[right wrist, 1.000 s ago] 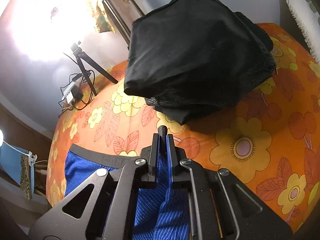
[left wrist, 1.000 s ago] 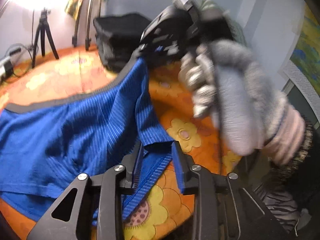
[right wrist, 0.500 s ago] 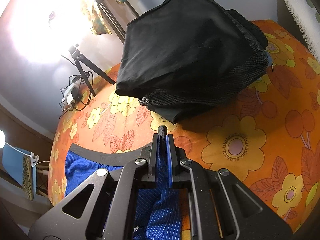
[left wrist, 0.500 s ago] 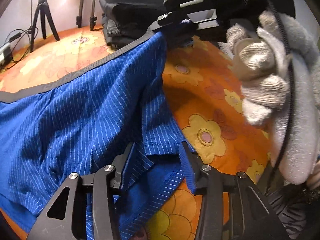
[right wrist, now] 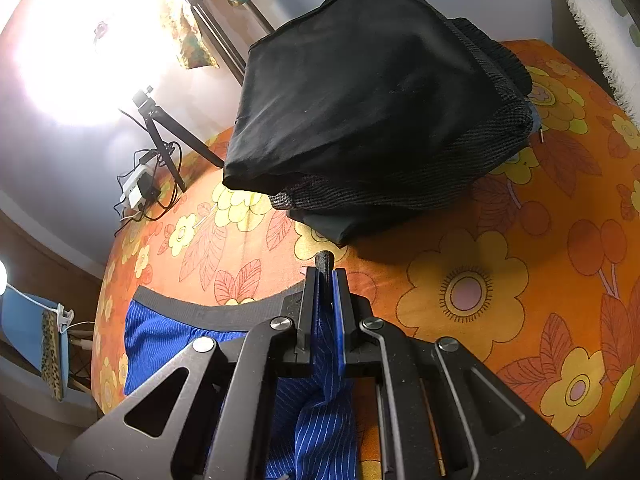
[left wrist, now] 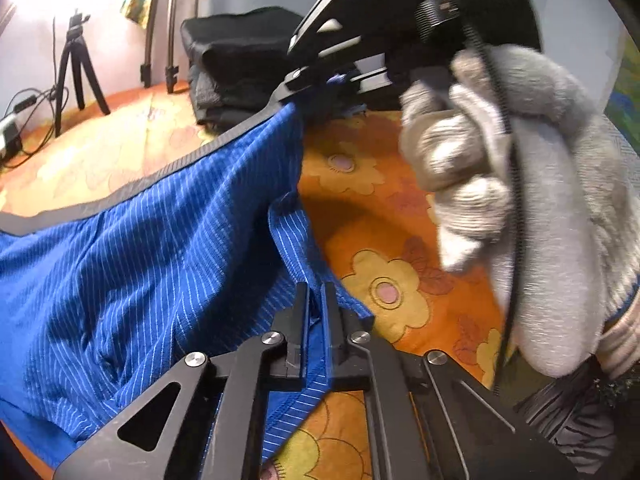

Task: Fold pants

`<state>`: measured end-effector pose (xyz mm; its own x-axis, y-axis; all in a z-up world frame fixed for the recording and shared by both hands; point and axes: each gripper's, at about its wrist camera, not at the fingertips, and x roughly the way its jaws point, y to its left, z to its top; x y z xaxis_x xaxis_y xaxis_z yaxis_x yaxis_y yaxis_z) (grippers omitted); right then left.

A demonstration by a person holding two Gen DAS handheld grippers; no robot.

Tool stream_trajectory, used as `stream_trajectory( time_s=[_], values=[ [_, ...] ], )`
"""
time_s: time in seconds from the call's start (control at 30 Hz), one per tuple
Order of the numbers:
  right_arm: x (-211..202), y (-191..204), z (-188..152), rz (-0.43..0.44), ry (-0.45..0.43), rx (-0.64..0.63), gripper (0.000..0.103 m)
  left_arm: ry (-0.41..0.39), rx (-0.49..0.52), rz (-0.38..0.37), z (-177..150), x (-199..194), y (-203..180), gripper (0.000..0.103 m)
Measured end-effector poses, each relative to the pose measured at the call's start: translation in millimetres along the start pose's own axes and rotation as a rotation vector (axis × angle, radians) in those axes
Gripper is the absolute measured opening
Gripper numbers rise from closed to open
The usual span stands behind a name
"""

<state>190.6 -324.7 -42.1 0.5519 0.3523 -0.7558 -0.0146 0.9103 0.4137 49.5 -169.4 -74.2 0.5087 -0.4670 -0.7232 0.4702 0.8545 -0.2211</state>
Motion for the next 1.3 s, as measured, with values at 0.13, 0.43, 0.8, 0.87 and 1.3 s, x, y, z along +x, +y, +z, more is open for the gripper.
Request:
stream_trajectory(
  time_s=[0.13,0.43,0.8,0.87,1.3],
  values=[
    [-0.4,-0.6,1.2,0.001,-0.002,0.001,0.007,-0.017,0.004,-0.01,-0.5,-7.3,-3.2,0.002],
    [-0.6,0.7,0.8,-0.001,-0.001,0.001,0.007,0.05,-0.022,-0.004,-4.9,12.1,5.3,0.003],
    [-2.0,2.5,0.2,0.0,-0.005,-0.001,0.007,0.061,-0.036,0.023,-7.9,20.5,10.1,0.02],
    [-1.8,2.5,0.4,0.003,-0.004,0.001,0.007,0.054,-0.029,0.023,-9.7,20.8,8.8,0.02],
    [-3.6,1.3,3.9,0.016,-0.009,0.018,0.007,-0.04,-0.032,-0.083,-3.8,-17.3,5.0,0.002]
  ],
)
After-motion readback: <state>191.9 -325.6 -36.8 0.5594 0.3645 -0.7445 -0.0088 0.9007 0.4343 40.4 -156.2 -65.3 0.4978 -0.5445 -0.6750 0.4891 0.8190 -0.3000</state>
